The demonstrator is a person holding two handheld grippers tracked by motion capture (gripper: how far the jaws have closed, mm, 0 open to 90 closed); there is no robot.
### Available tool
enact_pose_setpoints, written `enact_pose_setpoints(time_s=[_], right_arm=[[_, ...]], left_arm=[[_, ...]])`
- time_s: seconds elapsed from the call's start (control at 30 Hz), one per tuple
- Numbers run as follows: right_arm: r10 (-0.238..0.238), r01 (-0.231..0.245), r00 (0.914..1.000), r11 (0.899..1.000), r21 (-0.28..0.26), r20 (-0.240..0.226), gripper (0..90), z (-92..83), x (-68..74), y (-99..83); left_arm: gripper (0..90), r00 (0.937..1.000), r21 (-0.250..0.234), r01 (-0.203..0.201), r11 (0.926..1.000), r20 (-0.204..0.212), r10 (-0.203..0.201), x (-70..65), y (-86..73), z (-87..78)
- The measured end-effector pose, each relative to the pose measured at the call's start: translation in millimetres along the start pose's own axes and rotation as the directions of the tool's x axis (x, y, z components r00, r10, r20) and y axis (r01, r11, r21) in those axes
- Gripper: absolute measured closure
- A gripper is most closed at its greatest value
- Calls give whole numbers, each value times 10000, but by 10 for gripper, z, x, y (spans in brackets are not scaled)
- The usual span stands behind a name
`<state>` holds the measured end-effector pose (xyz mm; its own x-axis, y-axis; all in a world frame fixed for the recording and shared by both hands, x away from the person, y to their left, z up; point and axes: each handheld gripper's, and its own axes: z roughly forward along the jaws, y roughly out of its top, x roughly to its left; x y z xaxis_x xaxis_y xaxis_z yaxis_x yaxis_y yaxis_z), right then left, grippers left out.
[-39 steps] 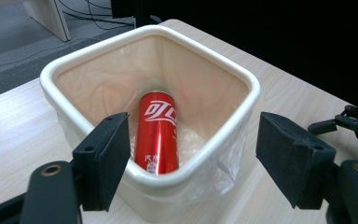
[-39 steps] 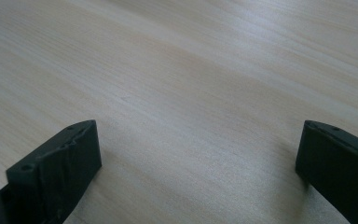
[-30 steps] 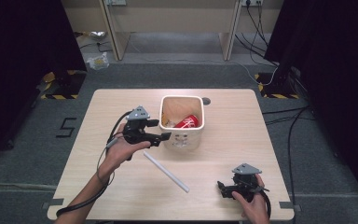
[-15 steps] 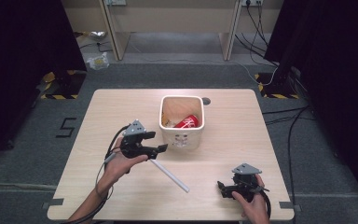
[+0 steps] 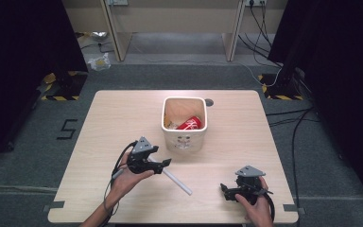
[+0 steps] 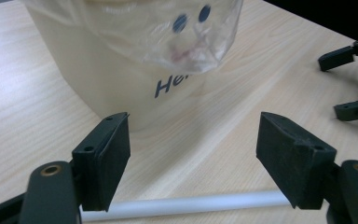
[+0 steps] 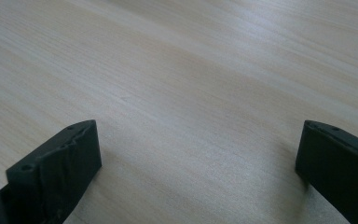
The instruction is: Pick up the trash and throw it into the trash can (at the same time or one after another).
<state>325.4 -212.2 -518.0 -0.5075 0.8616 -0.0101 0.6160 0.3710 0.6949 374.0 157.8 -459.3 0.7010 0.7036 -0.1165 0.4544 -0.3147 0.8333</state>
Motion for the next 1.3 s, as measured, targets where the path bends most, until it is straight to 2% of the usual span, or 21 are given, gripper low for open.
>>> enact_pose_setpoints(time_s=[0.1, 0.3, 0.47, 0.53, 0.83, 0.97, 1.1, 1.2, 1.3], right_arm=[[-3, 3, 10000, 10000, 1, 2, 4, 0, 0, 0], [-17, 17, 10000, 10000, -18, 22, 6, -2, 3, -2], [-22, 22, 10000, 10000, -23, 39, 7, -3, 5, -3], [-23, 23, 10000, 10000, -24, 40, 7, -3, 5, -3], [-35, 35, 10000, 10000, -17, 27, 7, -4, 5, -3], [-41, 41, 10000, 10000, -25, 26, 7, -3, 5, -4], [-46, 46, 10000, 10000, -10, 16, 7, -5, 4, -3], [-41, 41, 10000, 10000, -20, 24, 7, -4, 5, -4], [-42, 43, 10000, 10000, -27, 24, 7, -3, 5, -4]], left_arm=[[258, 9997, 125, -42, 9999, -248, 45, -17, -75, 64], [257, 9984, 275, 295, 9992, -489, -282, 15, -200, 162], [266, 9966, 537, 356, 9979, -762, -315, 40, -290, 269], [269, 9968, 732, 394, 9965, -716, -342, 45, -324, 295], [306, 9935, 1171, 590, 9914, -1039, -468, 134, -437, 390], [322, 9931, 1112, 517, 9925, -1106, -394, 140, -443, 365], [312, 9909, 762, 366, 9964, -1319, -264, 145, -394, 230], [308, 9900, 792, 433, 9959, -1374, -321, 151, -399, 151], [308, 9880, 970, 681, 9929, -1451, -536, 171, -459, 175]])
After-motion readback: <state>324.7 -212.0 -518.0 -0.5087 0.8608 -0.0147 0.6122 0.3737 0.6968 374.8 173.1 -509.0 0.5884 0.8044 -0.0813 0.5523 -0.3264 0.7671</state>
